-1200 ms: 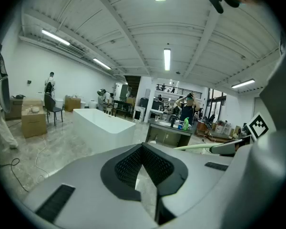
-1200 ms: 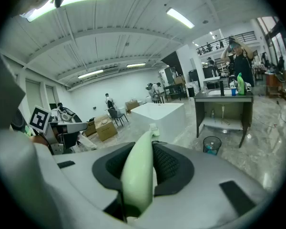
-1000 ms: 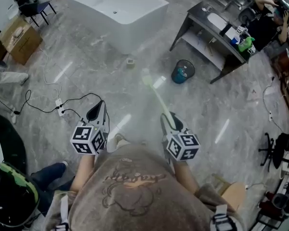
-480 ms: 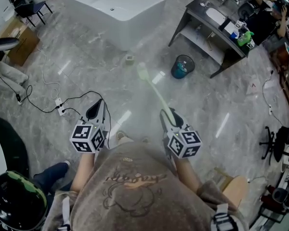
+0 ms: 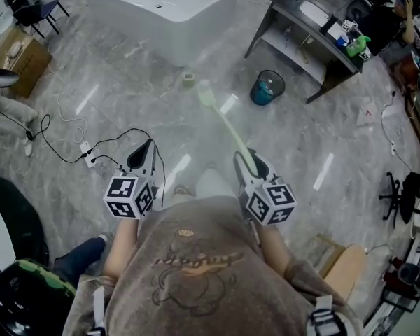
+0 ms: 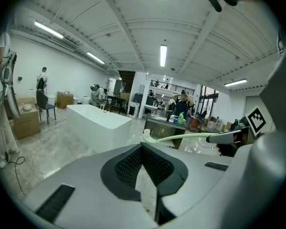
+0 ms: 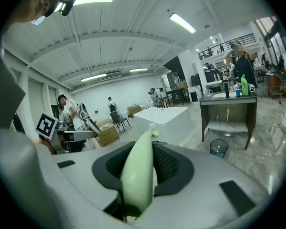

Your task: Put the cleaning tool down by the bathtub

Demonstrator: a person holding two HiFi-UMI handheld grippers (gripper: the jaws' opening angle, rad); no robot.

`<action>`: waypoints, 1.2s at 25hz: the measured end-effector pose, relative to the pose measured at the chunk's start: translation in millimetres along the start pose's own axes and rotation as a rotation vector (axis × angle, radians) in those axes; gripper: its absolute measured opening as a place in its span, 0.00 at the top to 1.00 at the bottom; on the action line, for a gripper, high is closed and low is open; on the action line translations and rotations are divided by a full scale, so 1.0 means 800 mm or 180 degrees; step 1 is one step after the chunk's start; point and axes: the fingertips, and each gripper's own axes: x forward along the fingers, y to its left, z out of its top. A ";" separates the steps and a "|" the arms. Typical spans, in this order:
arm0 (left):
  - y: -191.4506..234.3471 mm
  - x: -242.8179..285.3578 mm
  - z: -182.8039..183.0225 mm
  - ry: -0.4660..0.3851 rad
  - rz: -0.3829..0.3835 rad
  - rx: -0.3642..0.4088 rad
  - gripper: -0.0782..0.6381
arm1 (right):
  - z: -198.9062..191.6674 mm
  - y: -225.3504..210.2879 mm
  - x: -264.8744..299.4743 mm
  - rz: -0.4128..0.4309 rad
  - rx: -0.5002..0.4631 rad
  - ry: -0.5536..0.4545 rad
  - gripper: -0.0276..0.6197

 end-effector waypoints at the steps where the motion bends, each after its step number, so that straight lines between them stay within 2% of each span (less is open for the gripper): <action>1: 0.001 0.001 0.000 0.0001 -0.0004 -0.0003 0.89 | 0.000 0.000 0.002 -0.0012 0.0001 0.0001 0.78; 9: 0.028 0.030 0.015 -0.0070 0.0027 -0.0036 0.89 | 0.012 -0.013 0.040 -0.0118 -0.0039 0.0035 0.78; 30: 0.082 0.196 0.079 -0.0019 0.0011 0.0025 0.89 | 0.081 -0.095 0.198 -0.0109 0.0041 0.0199 0.78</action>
